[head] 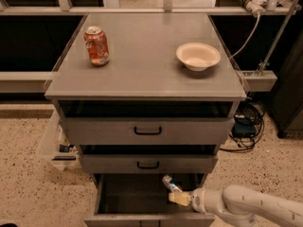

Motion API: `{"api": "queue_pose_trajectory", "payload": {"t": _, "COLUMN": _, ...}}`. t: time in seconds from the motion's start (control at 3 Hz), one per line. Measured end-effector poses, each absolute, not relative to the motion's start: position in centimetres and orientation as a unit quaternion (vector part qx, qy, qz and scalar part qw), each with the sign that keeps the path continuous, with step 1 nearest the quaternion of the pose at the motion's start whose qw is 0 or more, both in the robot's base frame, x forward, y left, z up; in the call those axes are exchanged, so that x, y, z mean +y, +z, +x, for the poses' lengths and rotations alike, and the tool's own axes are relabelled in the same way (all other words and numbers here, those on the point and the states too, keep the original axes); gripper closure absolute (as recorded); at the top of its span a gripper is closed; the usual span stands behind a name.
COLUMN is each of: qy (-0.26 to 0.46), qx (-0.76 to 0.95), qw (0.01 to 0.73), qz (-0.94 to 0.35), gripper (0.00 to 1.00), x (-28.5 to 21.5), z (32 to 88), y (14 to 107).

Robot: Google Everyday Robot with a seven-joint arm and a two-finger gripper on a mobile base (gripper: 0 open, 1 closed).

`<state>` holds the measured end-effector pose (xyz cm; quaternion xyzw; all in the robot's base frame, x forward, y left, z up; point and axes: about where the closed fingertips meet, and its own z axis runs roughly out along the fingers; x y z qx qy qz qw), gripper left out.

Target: Place redbull can into bottom drawer

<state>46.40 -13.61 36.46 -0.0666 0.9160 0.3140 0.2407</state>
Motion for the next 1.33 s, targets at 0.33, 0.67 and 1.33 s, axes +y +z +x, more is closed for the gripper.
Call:
{"api": "queue_pose_trajectory", "payload": {"t": 0.33, "qy": 0.349, "qx": 0.907, "qw": 0.232, "qz": -0.032, "gripper": 1.0, "x": -14.7, "z": 47.7, "y": 31.1}}
{"api": "queue_pose_trajectory", "payload": {"t": 0.67, "qy": 0.372, "qx": 0.904, "qw": 0.211, "qz": -0.013, "gripper": 1.0, "x": -14.8, "z": 49.0, "y": 26.7}}
{"api": "queue_pose_trajectory", "payload": {"t": 1.33, "qy": 0.374, "qx": 0.913, "qw": 0.16, "qz": 0.021, "gripper": 1.0, "x": -13.9, "z": 50.8, "y": 20.2}}
